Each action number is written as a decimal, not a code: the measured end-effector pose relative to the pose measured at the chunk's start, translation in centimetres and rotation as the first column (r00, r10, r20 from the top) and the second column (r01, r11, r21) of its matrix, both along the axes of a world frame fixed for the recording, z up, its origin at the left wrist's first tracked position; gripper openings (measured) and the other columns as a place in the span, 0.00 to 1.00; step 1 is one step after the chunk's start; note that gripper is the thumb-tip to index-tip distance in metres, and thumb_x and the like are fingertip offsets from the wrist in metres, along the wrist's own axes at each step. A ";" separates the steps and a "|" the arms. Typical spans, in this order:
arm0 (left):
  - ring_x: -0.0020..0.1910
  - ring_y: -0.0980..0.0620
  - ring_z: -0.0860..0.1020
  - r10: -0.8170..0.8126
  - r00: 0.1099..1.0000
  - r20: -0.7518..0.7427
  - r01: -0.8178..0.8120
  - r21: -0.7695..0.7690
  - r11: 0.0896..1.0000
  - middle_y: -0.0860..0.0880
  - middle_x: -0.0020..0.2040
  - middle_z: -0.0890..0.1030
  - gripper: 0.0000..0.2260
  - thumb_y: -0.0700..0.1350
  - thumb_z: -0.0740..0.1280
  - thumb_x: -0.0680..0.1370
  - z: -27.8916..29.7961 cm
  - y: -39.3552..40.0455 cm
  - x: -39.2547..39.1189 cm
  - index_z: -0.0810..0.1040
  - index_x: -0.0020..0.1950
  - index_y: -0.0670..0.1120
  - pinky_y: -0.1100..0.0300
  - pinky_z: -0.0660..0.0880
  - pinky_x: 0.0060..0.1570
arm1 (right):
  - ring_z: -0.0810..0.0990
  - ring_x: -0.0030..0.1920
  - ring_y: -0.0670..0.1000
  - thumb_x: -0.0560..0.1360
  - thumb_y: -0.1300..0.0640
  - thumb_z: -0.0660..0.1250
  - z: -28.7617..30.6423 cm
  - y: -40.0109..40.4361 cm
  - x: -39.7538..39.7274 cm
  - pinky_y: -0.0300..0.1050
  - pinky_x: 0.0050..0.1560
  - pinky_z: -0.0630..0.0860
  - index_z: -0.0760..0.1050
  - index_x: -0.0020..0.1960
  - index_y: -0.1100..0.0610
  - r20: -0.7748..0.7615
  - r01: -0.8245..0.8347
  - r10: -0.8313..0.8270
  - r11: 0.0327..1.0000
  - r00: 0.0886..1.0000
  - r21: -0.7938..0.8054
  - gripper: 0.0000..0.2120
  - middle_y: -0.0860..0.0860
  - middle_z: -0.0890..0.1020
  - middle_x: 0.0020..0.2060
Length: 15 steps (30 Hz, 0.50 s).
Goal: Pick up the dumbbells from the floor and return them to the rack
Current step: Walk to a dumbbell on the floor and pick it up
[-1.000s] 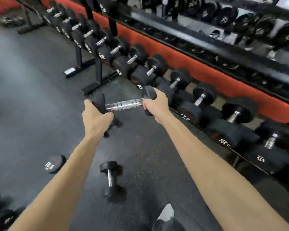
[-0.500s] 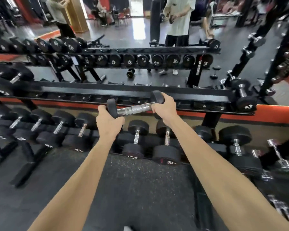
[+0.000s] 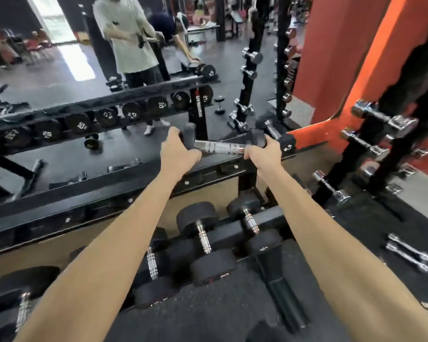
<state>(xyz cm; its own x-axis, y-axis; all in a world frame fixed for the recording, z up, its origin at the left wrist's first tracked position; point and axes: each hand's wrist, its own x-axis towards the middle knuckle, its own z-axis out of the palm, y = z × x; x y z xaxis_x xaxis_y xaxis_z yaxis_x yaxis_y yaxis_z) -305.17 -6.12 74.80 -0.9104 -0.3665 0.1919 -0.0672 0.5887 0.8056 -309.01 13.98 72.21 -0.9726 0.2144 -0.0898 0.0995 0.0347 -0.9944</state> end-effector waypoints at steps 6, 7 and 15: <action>0.42 0.47 0.73 -0.132 0.989 0.062 0.132 0.009 0.991 0.48 0.45 0.75 0.24 0.35 0.75 0.63 -1.1 0.4 -11.1 0.71 0.56 0.40 0.54 0.72 0.35 | 0.70 0.39 0.51 0.64 0.71 0.68 -1.4 0.1 -7.1 0.40 0.36 0.68 0.77 0.41 0.54 0.010 0.171 -0.171 0.984 0.985 -0.042 0.13 0.52 0.75 0.37; 0.41 0.47 0.74 -0.157 0.986 0.062 0.156 0.012 0.988 0.46 0.45 0.77 0.24 0.34 0.74 0.63 -1.1 0.5 -12.7 0.72 0.57 0.40 0.56 0.73 0.35 | 0.72 0.39 0.51 0.63 0.69 0.69 -1.6 -0.2 -8.1 0.42 0.39 0.70 0.79 0.43 0.54 0.019 0.206 -0.205 0.977 0.978 -0.049 0.13 0.51 0.77 0.37; 0.49 0.48 0.75 -0.402 0.896 0.190 0.422 -0.080 0.903 0.46 0.55 0.76 0.29 0.31 0.74 0.65 -1.6 -1.5 -24.8 0.75 0.65 0.40 0.65 0.71 0.31 | 0.79 0.44 0.54 0.67 0.69 0.71 -4.4 -3.7 -14.4 0.47 0.46 0.79 0.82 0.50 0.59 0.243 0.456 -0.427 0.887 0.871 -0.074 0.14 0.50 0.82 0.40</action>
